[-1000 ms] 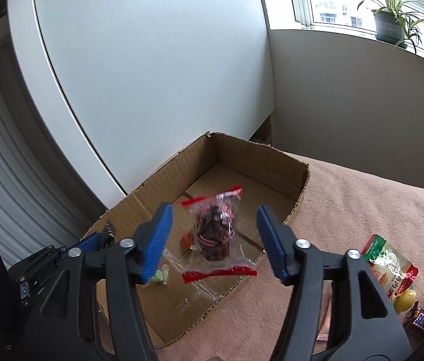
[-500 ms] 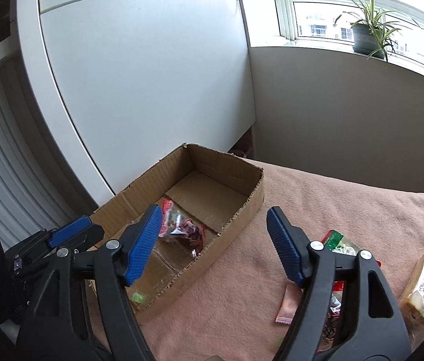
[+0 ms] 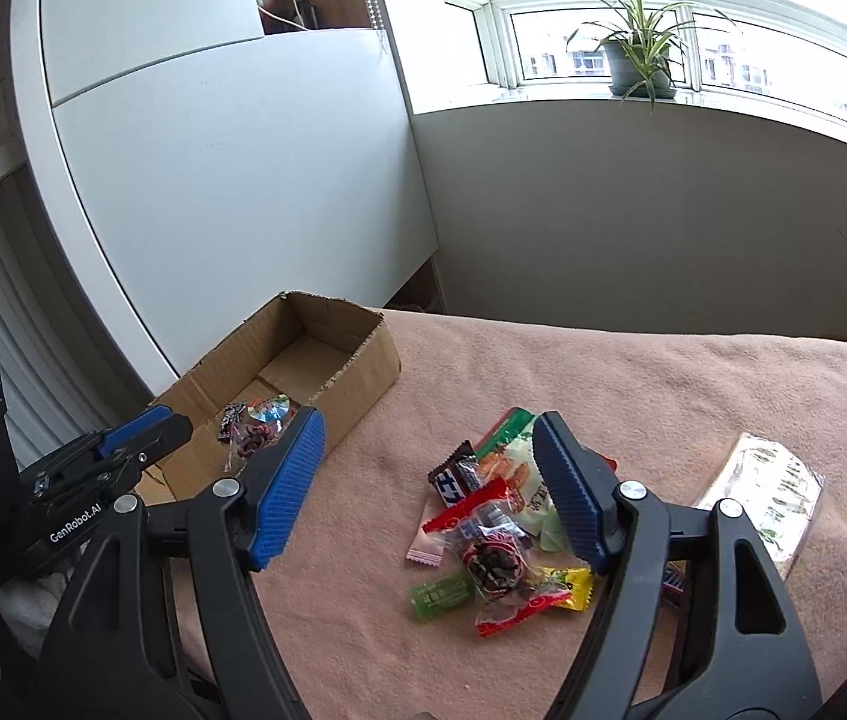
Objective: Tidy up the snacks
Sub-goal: 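Release the red bag into the box while left tool drops black packet, then grasp the Snickers bar with right tool while left grasps red-striped bag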
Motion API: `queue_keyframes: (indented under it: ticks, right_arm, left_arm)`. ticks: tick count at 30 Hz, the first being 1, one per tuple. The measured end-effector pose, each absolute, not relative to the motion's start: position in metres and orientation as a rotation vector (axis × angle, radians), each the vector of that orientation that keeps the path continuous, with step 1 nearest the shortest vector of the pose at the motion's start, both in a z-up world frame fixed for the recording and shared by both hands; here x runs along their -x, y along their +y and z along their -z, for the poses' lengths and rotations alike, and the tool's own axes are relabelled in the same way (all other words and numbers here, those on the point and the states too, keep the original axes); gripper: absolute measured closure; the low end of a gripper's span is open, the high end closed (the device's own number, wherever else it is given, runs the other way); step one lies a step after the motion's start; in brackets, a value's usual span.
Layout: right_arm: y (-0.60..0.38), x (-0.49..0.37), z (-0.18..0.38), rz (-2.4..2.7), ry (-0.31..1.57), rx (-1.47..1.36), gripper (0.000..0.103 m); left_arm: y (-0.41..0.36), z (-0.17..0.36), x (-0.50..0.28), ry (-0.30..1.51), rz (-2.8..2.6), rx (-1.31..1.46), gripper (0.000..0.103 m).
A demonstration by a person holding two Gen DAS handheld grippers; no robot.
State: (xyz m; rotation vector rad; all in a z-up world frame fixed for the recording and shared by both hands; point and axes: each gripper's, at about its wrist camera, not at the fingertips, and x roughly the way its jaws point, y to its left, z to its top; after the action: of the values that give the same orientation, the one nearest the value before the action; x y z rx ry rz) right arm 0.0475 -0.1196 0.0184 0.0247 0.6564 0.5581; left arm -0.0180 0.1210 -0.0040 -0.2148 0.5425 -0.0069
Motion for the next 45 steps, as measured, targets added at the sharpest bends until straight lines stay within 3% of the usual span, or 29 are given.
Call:
queue_keyframes:
  ticks: [2,11,22,40,45]
  right_arm:
    - [-0.135,-0.045,-0.011,-0.553,0.675,-0.04,0.029]
    - [-0.195,-0.05,0.028,-0.526,0.785,-0.114,0.049]
    - [-0.212,-0.071,0.063,-0.56,0.892,-0.097,0.05]
    - [-0.235,-0.112,0.072,-0.542,0.929,-0.139,0.051]
    - [-0.229,-0.12,0.076,-0.535,0.95,-0.102,0.051]
  left_arm:
    - [0.111,0.004,0.017,0.543,0.026,0.208,0.072]
    - [0.062,0.012,-0.001,0.595,0.115,0.162,0.072]
    - [0.019,0.038,-0.017,0.721,0.216,0.149,0.072]
    - [-0.008,0.059,-0.037,0.847,0.27,0.182,0.072]
    - [-0.013,0.059,-0.041,0.857,0.276,0.201,0.06]
